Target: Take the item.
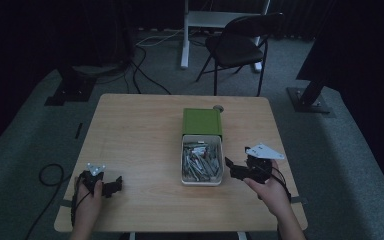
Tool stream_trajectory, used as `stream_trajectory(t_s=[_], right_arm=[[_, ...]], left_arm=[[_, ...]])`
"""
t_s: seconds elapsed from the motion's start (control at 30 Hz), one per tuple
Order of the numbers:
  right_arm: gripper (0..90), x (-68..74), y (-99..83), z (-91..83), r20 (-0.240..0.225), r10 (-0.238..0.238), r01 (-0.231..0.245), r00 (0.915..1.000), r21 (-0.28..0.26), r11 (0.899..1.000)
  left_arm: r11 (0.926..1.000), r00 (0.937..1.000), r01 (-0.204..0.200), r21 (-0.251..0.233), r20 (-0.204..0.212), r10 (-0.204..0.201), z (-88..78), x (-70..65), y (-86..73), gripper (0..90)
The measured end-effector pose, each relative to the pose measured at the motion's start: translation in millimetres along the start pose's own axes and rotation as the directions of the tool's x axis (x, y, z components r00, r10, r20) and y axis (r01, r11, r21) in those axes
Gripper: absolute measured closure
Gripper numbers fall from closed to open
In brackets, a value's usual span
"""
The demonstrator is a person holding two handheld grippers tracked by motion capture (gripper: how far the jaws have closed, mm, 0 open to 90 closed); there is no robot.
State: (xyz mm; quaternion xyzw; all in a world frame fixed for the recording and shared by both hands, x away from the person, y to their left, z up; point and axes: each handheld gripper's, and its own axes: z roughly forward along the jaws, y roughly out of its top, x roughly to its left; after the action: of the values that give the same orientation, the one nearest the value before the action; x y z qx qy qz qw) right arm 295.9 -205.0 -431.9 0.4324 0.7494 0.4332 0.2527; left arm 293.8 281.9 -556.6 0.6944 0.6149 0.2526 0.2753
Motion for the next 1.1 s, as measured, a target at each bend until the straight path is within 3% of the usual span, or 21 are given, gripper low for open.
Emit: stream_trajectory(t_s=[0.17,0.27,0.6,1.1], right_arm=[[18.3,11.9,4.4,2.0,-0.034,-0.034,0.033,0.9988,-0.016,0.999],[27.5,18.9,5.3,4.3,-0.044,-0.062,0.061,0.9972,-0.018,0.998],[33.2,37.2,2.9,14.0,-0.077,-0.072,0.072,0.9944,-0.008,0.997],[57.5,54.2,-8.8,29.0,-0.112,-0.157,0.162,0.9811,0.034,0.986]], left_arm=[[1.0000,1.0000,0.000,0.001,0.000,0.000,-0.1,-0.1,0.0,3.3],[1.0000,1.0000,0.001,0.000,-0.001,-0.001,0.0,-0.1,0.0,3.3],[1.0000,1.0000,0.000,0.002,-0.001,0.000,-0.2,-0.1,0.1,3.3],[1.0000,1.0000,0.004,0.004,-0.005,-0.004,-0.2,-0.5,0.2,3.3]])
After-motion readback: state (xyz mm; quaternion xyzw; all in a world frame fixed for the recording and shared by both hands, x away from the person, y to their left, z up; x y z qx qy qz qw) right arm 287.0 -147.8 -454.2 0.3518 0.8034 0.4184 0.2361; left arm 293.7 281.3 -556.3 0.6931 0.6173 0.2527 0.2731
